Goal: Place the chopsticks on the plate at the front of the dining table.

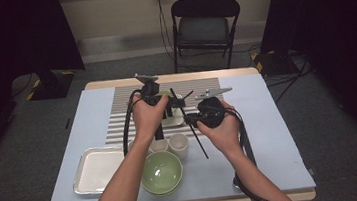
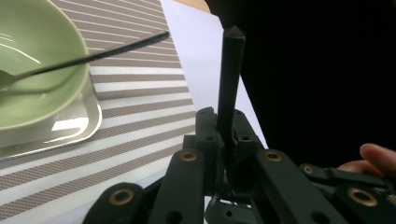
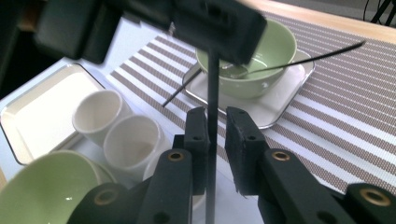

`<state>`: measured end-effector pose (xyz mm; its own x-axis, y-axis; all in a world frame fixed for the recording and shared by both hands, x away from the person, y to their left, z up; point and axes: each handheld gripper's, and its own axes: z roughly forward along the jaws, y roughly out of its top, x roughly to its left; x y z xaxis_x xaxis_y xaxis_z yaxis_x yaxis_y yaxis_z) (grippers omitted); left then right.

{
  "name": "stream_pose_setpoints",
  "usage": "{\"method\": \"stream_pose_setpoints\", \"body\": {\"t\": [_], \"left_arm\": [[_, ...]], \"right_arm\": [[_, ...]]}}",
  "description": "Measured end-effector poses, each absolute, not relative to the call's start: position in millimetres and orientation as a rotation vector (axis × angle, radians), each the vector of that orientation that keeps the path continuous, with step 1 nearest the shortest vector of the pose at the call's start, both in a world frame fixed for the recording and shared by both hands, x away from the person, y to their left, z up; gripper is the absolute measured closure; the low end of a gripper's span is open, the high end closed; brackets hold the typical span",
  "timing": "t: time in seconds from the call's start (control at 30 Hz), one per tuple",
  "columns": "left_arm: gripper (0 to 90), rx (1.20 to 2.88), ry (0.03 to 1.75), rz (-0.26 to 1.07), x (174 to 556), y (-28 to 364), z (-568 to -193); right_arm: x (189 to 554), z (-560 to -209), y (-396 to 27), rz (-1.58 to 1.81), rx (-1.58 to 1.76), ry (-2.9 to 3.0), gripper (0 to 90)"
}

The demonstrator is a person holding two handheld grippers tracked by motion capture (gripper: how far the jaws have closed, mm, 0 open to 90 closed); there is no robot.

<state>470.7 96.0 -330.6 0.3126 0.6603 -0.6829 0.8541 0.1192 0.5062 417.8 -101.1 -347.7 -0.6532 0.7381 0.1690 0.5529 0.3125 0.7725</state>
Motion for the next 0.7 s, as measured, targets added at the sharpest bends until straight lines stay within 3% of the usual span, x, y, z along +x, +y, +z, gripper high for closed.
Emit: {"method": "stream_pose_setpoints", "body": {"t": [0.33, 0.47, 0.7], "left_arm": [[85.3, 1.545, 1.427, -0.250, 472, 114, -324], [85.3, 1.542, 1.419, -0.238, 472, 118, -323], [78.8, 1.615, 1.409, -0.200, 468, 109, -325]], "right_arm": [[417, -361, -99, 1.223, 1.189, 2.444, 75.8], [416, -362, -97, 1.218, 1.189, 2.464, 84.7], [418, -362, -92, 1.223, 1.225, 2.465, 86.5]]}}
